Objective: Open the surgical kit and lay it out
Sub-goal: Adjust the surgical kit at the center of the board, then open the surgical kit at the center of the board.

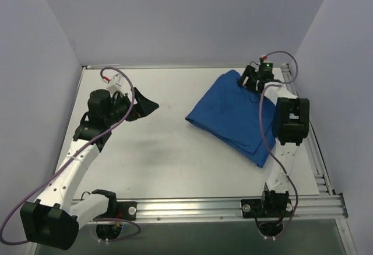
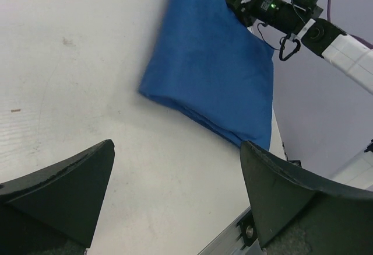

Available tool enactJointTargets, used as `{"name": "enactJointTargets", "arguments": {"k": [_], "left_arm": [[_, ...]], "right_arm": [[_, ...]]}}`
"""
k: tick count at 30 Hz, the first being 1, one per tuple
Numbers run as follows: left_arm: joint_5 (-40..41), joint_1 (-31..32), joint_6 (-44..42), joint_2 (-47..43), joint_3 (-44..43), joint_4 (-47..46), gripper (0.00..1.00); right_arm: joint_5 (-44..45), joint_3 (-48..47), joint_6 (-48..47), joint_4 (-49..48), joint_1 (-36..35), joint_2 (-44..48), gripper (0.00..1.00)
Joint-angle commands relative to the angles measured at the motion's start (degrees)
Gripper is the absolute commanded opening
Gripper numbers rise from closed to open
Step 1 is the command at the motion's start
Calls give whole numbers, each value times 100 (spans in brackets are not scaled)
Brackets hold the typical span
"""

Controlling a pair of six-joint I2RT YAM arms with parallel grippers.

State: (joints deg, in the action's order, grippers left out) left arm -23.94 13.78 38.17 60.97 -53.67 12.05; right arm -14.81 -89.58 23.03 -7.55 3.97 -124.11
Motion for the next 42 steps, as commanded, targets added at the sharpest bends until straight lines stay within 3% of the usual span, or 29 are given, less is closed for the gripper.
{"name": "enactJointTargets", "arguments": {"k": [1, 6, 9, 10, 11, 15, 19, 23, 25, 27, 28, 30, 33, 36, 42], "left_arm": [[197, 72, -248, -103, -310, 270, 98], [776, 746, -661, 239, -784, 771, 99], [1584, 1606, -1056, 563, -1268, 1132, 99], [1847, 1845, -1266, 643, -1391, 1254, 98], [2093, 2091, -1399, 723, -1496, 1273, 94], [3191, 3278, -2120, 1197, -1953, 923, 94], [3563, 4358, -2831, 1891, -2480, 632, 94], [3240, 4668, -2991, 2961, -3272, 728, 100], [2871, 4756, -3166, 3253, -3543, 588, 90], [2773, 4853, -3211, 3701, -3659, 308, 86], [2555, 4862, -3298, 3842, -3685, 185, 78], [2439, 4880, -3360, 4325, -3817, -79, 76], [2246, 4941, -3413, 5019, -4343, 6, 76], [2604, 5265, -3527, 5565, -4924, 130, 83], [3562, 5644, -3528, 6242, -5399, 166, 82]], "right_arm": [[-646, -279, -150, 492, -861, -191, 68], [-506, -437, 246, 79, -1126, -52, 73], [-261, -700, 325, 340, -995, 299, 83], [-155, -762, 317, 473, -881, 413, 94], [11, -806, 325, 622, -828, 693, 99], [1048, -729, 649, 1843, -442, 1450, 100], [918, 237, 843, 2311, 348, 2537, 100], [725, 1388, 975, 2214, 648, 3602, 96], [646, 1924, 976, 2126, 684, 4164, 96], [873, 2049, 818, 2275, 772, 4447, 96], [987, 2059, 739, 2371, 807, 4605, 96], [1094, 1840, 563, 2793, 1069, 4651, 97], [587, 1734, 510, 2882, 1360, 4782, 97], [321, 1812, 475, 2873, 1484, 4940, 97], [145, 1848, 369, 2944, 1721, 5178, 97]]}}
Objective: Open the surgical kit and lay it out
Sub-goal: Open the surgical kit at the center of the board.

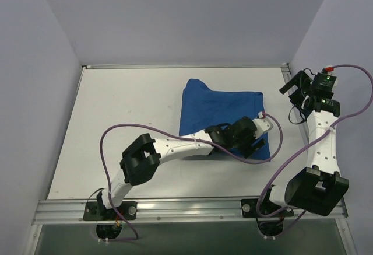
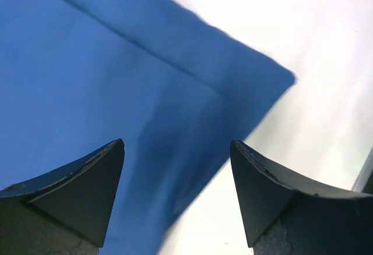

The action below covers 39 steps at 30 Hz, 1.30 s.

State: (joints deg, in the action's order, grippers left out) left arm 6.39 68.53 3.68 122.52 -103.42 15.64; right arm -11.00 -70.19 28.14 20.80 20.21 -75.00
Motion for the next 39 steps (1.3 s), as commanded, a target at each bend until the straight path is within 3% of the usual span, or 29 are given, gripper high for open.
{"name": "enactJointTargets", "arguments": {"k": [1, 8, 18, 30, 39], "left_arm": [[582, 187, -61, 114, -416, -210, 82], [846, 275, 1, 193, -284, -421, 83], [1496, 494, -69, 729, -882, -175, 83], [1663, 705, 106, 378, -390, -588, 84], [1874, 723, 176, 738, -732, -219, 84]], "right_arm": [[-314, -91, -160, 100, 158, 284, 97], [-508, -91, -230, 109, 282, 355, 97], [-648, -29, -318, 109, 387, 486, 97], [-877, 93, -309, 21, 414, 592, 97], [-1000, 182, -309, -49, 423, 618, 98]]}}
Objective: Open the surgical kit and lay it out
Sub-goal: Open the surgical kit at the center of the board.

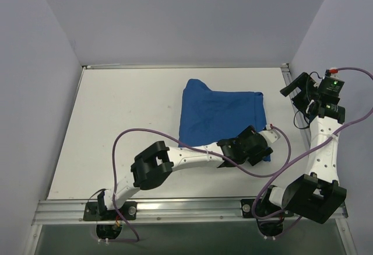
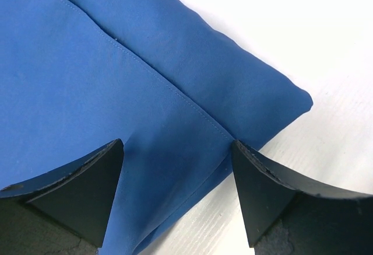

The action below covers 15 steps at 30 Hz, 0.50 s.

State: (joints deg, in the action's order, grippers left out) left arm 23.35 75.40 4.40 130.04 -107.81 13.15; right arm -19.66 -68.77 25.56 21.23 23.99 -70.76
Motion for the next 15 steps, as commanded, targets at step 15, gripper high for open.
{"name": "enactJointTargets", "arguments": {"k": [15], "left_arm": [[205, 19, 245, 549, -996, 636, 73]], "right_arm": [[-178, 57, -69, -84, 45, 221, 97]]}}
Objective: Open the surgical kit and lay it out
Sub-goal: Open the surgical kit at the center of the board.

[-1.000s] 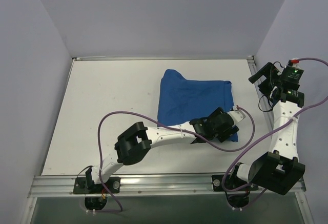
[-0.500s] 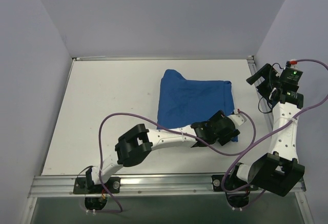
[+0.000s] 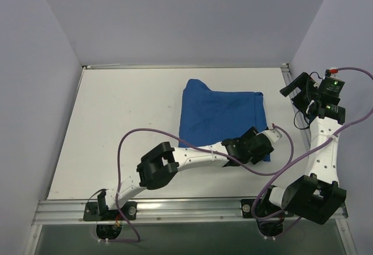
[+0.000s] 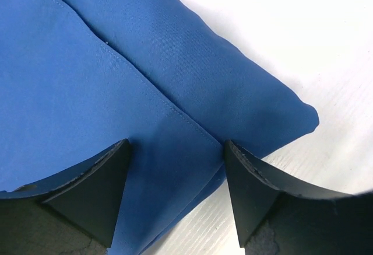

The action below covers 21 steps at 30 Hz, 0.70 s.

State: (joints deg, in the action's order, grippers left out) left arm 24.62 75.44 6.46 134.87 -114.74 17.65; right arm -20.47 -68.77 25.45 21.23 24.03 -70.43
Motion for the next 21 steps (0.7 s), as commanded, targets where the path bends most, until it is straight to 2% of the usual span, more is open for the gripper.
{"name": "enactJointTargets", "arguments": {"k": [1, 2, 6, 9, 12, 14, 17, 21], "left_arm": [[69, 15, 31, 75, -330, 212, 73], [60, 15, 40, 83, -339, 230, 73], [-1, 15, 136, 75, -295, 274, 83], [16, 6, 189, 83, -268, 344, 81], [60, -29, 207, 92, -277, 441, 72], [52, -64, 233, 75, -268, 485, 61], [8, -161, 242, -39, -181, 459, 22], [-18, -310, 207, -311, -84, 450, 22]], "right_arm": [[-98, 57, -58, -93, 40, 188, 97], [-98, 48, -58, -93, 40, 197, 97], [-98, 74, -58, -93, 40, 232, 97], [-98, 127, -58, -111, 40, 258, 97], [-98, 145, -40, -128, 40, 258, 97], [-106, 127, -32, -128, 40, 276, 97], [-115, 127, -23, -128, 40, 276, 97], [-150, 180, -5, -172, 40, 267, 98]]}}
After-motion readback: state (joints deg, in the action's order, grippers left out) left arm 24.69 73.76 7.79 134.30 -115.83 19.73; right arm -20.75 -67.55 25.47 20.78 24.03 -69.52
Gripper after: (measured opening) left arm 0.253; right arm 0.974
